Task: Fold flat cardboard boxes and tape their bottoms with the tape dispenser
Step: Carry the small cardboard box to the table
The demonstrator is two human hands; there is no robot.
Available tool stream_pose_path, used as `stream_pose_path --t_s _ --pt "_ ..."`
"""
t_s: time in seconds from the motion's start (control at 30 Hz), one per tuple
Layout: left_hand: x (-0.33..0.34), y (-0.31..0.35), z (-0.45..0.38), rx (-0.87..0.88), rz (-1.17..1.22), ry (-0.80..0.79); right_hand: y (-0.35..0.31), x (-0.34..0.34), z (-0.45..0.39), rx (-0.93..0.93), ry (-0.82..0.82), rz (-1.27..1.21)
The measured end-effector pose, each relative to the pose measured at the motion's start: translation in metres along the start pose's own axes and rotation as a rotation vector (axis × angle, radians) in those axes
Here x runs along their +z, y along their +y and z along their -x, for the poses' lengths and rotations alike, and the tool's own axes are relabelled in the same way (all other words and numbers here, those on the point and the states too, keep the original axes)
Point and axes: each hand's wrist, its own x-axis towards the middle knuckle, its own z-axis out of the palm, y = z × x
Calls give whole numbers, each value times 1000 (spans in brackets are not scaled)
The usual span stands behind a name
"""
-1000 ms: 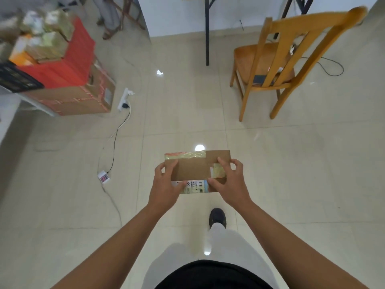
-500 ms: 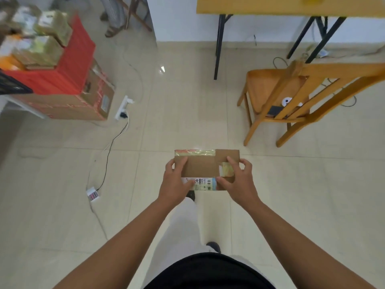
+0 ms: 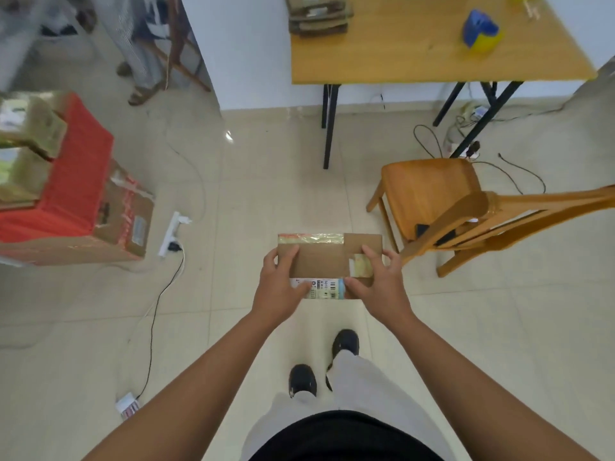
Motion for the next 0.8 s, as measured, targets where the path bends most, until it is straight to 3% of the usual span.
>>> stream_pose_path --t_s 0.4,0.6,0.8 --pt "-16 88 -225 32 -101 14 -25 -48 -220 1 30 -103" --pt "-24 147 -337 37 -80 58 -56 -107 -345 -38 9 -53" --pt "-30 174 -445 66 -65 38 -68 -125 -440 -8 59 -22"
